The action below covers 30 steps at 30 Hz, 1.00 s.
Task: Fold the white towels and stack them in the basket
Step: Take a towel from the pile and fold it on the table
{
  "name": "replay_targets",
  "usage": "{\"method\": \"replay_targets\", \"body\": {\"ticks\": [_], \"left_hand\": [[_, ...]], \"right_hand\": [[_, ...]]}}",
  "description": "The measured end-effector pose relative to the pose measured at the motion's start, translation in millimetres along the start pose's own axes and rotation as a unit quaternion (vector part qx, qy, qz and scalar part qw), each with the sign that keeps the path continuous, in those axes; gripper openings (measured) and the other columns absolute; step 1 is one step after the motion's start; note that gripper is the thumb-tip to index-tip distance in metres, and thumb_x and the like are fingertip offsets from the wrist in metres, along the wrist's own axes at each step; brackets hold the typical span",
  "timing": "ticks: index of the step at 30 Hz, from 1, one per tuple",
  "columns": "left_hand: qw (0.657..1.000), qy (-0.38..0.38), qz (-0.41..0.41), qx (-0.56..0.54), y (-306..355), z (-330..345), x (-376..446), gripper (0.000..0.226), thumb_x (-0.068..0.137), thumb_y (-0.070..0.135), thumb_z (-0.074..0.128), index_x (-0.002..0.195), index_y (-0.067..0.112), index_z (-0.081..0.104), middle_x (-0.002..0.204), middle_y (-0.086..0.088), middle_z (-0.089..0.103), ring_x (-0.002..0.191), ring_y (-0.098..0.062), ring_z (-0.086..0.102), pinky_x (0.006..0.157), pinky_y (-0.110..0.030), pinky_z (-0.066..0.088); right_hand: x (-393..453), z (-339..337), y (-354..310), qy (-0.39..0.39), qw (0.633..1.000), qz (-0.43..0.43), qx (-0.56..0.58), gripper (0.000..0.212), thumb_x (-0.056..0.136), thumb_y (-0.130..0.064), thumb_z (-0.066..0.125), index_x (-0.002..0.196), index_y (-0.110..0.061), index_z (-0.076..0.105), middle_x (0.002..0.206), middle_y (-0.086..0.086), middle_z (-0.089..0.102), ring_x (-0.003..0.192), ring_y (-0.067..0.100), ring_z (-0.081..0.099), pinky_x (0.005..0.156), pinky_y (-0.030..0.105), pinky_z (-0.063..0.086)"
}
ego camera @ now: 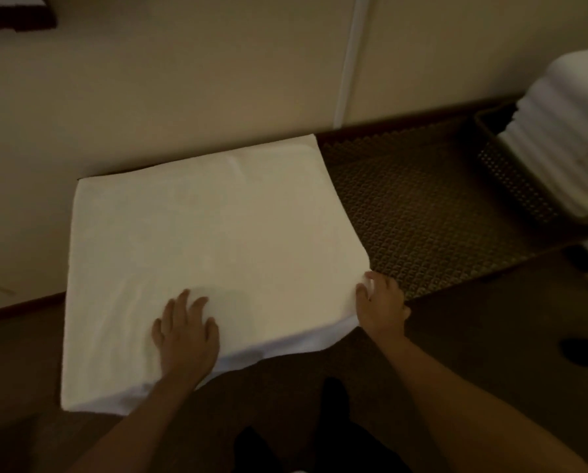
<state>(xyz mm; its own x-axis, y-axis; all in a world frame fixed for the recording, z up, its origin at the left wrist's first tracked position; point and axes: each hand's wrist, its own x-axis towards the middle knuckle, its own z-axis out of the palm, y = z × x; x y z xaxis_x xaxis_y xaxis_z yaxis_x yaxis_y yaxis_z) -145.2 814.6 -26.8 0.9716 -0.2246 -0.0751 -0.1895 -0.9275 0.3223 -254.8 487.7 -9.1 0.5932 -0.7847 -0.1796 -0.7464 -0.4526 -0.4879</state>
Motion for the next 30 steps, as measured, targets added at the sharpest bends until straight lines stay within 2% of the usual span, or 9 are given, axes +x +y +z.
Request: {"method": "replay_targets", "body": {"ticks": [2,4,6,9,13,17,21,27,30], "left_hand": [[0.999,-0.012,0.029,-0.03,37.9,7.9,9.4,0.05,0.086,0.035,0.047,0.132,0.02,0.059,0.154,-0.013,0.042,0.143,-0.039,0.033,0.111,-0.062,0.028],[0.997,-0.045,0.049,-0.051,81.0,21.6,19.4,0.054,0.086,0.037,0.046,0.136,0.021,0.057,0.157,-0.012,0.038,0.146,-0.037,0.03,0.114,-0.061,0.025],[0.993,-0.089,0.067,-0.047,121.1,35.5,29.0,0.059,0.09,0.044,0.04,0.145,0.025,0.048,0.163,-0.008,0.028,0.15,-0.034,0.02,0.117,-0.06,0.018],[0.99,-0.136,0.043,-0.007,156.4,51.7,43.6,0.06,0.1,0.056,0.034,0.156,0.038,0.025,0.169,0.0,0.001,0.154,-0.027,-0.003,0.12,-0.058,0.001],[0.987,-0.157,0.002,0.032,170.9,63.2,42.0,0.066,0.099,0.064,0.033,0.157,0.046,0.008,0.167,0.005,-0.018,0.153,-0.025,-0.017,0.118,-0.06,-0.01],[0.985,-0.163,-0.008,0.046,172.2,63.2,43.8,0.068,0.098,0.067,0.03,0.157,0.047,0.004,0.167,0.006,-0.021,0.153,-0.024,-0.019,0.119,-0.06,-0.01],[0.983,-0.174,-0.014,0.061,174.6,62.1,44.1,0.068,0.098,0.068,0.027,0.157,0.047,0.001,0.166,0.007,-0.023,0.153,-0.024,-0.02,0.119,-0.06,-0.009],[0.982,-0.177,-0.017,0.068,175.4,60.0,44.7,0.069,0.098,0.068,0.027,0.157,0.046,0.0,0.166,0.007,-0.023,0.153,-0.025,-0.02,0.119,-0.06,-0.007],[0.981,-0.181,-0.013,0.066,173.1,59.6,45.8,0.069,0.097,0.069,0.027,0.157,0.047,0.0,0.166,0.007,-0.023,0.153,-0.025,-0.02,0.119,-0.06,-0.007]], "right_hand": [[10.7,-2.2,3.1,-0.029,0.998,0.029,0.055,0.046,0.094,-0.042,0.062,0.135,-0.022,0.058,0.13,0.008,0.059,0.122,0.029,0.054,0.101,0.051,0.043],[30.5,-2.3,21.6,-0.093,0.993,0.043,0.06,0.056,0.083,-0.059,0.063,0.13,-0.027,0.063,0.117,0.006,0.065,0.113,0.028,0.06,0.096,0.049,0.05],[48.4,-6.5,39.3,-0.146,0.985,0.024,0.091,0.06,0.075,-0.066,0.063,0.121,-0.029,0.07,0.109,0.004,0.068,0.102,0.023,0.065,0.087,0.04,0.056],[65.1,-25.2,40.3,-0.211,0.943,0.057,0.25,0.027,0.093,-0.03,0.07,0.117,-0.02,0.068,0.105,-0.003,0.066,0.095,0.013,0.064,0.07,0.019,0.052],[79.6,-32.6,51.0,-0.312,0.9,0.127,0.276,0.014,0.095,-0.022,0.066,0.099,-0.01,0.073,0.103,0.005,0.072,0.095,0.018,0.067,0.069,0.024,0.053],[87.7,-38.7,66.3,-0.309,0.897,0.133,0.285,0.02,0.096,-0.015,0.066,0.077,-0.011,0.066,0.081,0.004,0.071,0.074,0.015,0.066,0.055,0.021,0.05],[96.0,-43.4,86.7,-0.28,0.911,0.126,0.276,0.029,0.098,-0.009,0.061,0.069,-0.008,0.06,0.07,0.004,0.063,0.067,0.015,0.058,0.059,0.022,0.047],[105.9,-32.6,88.7,-0.333,0.917,0.089,0.199,0.022,0.101,-0.013,0.054,0.091,0.005,0.063,0.093,0.018,0.067,0.086,0.025,0.063,0.071,0.032,0.051],[110.0,-36.1,92.3,-0.364,0.893,0.111,0.24,0.022,0.104,-0.014,0.049,0.089,-0.007,0.064,0.08,0.01,0.061,0.071,0.019,0.055,0.054,0.025,0.042]]}}
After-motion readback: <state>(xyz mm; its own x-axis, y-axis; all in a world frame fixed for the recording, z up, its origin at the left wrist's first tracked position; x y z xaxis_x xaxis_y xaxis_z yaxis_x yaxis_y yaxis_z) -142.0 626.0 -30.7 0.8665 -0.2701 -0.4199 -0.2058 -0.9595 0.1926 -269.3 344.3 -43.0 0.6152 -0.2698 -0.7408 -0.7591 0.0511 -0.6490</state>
